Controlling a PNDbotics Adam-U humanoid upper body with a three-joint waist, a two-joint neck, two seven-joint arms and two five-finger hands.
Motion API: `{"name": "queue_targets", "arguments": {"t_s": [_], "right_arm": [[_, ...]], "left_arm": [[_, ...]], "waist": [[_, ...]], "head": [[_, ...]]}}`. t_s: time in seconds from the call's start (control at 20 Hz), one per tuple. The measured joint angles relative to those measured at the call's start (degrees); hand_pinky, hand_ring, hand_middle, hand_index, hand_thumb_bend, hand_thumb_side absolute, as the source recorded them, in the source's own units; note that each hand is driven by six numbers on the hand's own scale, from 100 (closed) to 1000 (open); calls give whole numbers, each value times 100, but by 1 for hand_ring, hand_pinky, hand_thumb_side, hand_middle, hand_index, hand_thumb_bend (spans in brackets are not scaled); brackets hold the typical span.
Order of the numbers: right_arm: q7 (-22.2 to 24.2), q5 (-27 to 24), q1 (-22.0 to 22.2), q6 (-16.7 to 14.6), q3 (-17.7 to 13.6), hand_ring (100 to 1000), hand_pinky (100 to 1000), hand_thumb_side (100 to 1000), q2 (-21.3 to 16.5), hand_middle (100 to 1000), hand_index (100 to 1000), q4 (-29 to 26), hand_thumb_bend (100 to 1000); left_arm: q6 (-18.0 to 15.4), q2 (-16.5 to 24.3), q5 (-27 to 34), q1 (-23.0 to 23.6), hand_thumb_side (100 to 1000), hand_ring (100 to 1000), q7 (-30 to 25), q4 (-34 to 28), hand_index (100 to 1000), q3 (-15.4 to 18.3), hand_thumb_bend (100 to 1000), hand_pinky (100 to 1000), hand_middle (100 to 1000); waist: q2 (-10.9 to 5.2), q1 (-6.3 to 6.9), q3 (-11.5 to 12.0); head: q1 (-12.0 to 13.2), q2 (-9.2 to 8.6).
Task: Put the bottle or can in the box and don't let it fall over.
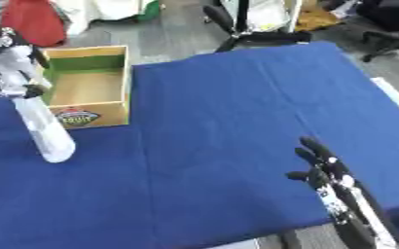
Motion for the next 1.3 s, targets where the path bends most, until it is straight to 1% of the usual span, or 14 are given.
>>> {"name": "queue_targets", "arguments": {"t_s": [0.05,0.2,0.25,0.3,0.4,0.45,0.5,0.55,0.6,0.65,0.75,1.05,1.3], "right_arm": [[3,-2,0,-3,0,1000,759,676,0,1000,1000,0,100],[7,-4,0,-6,0,1000,760,677,0,1000,1000,0,100],[8,-4,0,-7,0,1000,760,677,0,1000,1000,0,100],[9,-4,0,-8,0,1000,760,677,0,1000,1000,0,100],[10,-5,0,-8,0,1000,760,677,0,1000,1000,0,100],[10,-5,0,-8,0,1000,760,677,0,1000,1000,0,100],[10,-5,0,-8,0,1000,760,677,0,1000,1000,0,100],[10,-5,0,-8,0,1000,760,676,0,1000,1000,0,100],[10,-5,0,-9,0,1000,760,676,0,1000,1000,0,100],[10,-5,1,-9,0,1000,760,676,0,1000,1000,1,100],[12,-5,1,-10,0,1000,761,676,0,1000,1000,1,100],[16,-6,3,-15,0,1000,761,674,0,1000,1000,1,100],[16,-6,5,-15,-1,1000,761,673,0,1000,1000,2,100]], "left_arm": [[-2,0,-14,1,490,487,3,4,737,1,243,489,434],[-12,0,-68,18,434,400,43,6,669,5,100,396,329],[-9,0,-95,36,421,386,69,9,659,5,100,380,314],[-4,0,-119,47,356,339,104,22,623,5,100,325,264],[18,0,-169,57,279,276,196,43,570,15,100,254,199],[31,0,-189,72,290,249,256,50,551,21,100,221,172],[42,0,-212,84,338,204,316,61,516,23,100,172,131],[49,0,-244,88,364,162,386,75,484,30,100,118,100],[51,0,-277,94,377,111,459,79,447,39,100,100,100],[48,1,-310,100,378,100,547,89,441,49,100,100,100],[29,3,-364,109,385,100,706,108,398,59,100,100,100],[15,54,-433,143,387,100,888,109,392,138,100,100,100],[28,241,-374,61,384,100,884,26,385,298,100,100,100]], "waist": [[0,0,2],[0,0,5],[-1,-1,8],[-1,-2,11],[-2,-3,13],[-3,-3,13],[-6,-3,14],[-11,-5,17],[-17,-8,22],[-18,-14,26],[-21,-25,31],[-33,-33,48],[-37,-32,71]], "head": [[16,1],[72,27],[94,41],[114,45],[155,47],[175,48],[193,49],[205,50],[220,52],[235,53],[251,56],[291,82],[291,91]]}}
